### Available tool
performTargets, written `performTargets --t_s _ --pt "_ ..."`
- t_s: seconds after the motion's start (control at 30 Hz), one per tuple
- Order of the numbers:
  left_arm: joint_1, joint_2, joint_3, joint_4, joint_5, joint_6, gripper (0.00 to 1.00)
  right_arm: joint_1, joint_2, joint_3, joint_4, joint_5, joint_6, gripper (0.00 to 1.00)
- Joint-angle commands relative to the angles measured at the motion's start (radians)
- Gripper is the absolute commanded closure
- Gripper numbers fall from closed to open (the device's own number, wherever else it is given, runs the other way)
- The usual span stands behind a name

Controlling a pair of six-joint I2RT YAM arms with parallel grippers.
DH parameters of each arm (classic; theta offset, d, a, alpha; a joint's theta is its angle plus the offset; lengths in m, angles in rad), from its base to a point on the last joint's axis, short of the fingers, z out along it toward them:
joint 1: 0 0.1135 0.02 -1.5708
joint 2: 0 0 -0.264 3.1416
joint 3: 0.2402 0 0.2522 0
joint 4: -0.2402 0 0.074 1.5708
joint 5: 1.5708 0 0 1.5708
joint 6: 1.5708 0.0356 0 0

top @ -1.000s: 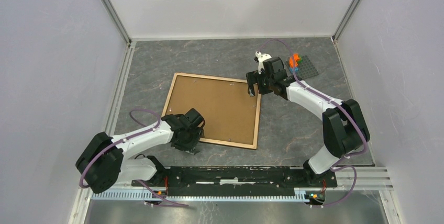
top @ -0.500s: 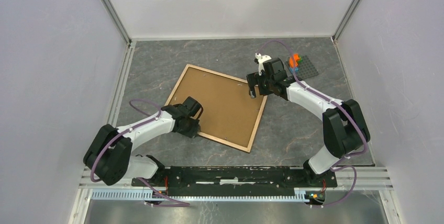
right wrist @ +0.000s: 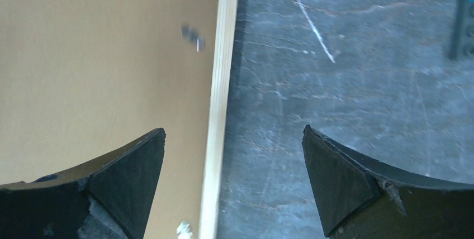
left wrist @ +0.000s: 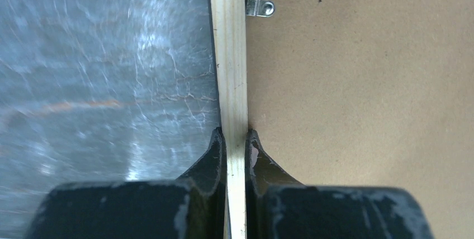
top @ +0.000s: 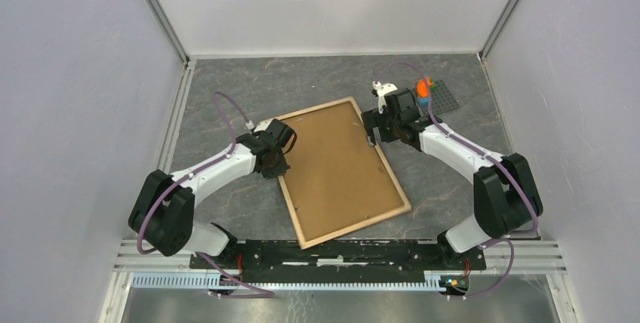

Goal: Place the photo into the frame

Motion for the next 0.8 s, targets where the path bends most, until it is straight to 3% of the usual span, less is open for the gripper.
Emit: performTargets --t_s 0.0,0.1,0.2,0.47,0.6,0.77 --pt "0.01 0.08 0.109 -0.049 -0.079 0.468 0.98 -0.024 -0.118 -0.065 0.081 0.111 0.015 0.02" --pt "0.029 0.148 0.145 -0.052 -0.128 0.556 0.98 -0.034 -0.14 -0.094 0.109 0.123 0.047 0.02" --pt "0.044 0.207 0.195 -0.053 -0.147 0.622 0.98 -0.055 -0.096 -0.052 0.05 0.041 0.091 0.02" --pt "0.078 0.276 0.262 -0.052 -0.132 0.674 0.98 -0.059 -0.006 -0.061 -0.051 -0.135 0.111 0.06" --pt "0.097 0.288 0.252 -0.037 -0.1 0.666 0.98 -0.019 -0.022 -0.108 -0.033 -0.202 0.092 0.1" --pt "0.133 0.283 0.245 -0.017 -0.062 0.629 0.98 0.101 -0.025 -0.136 -0.103 -0.18 0.063 0.11"
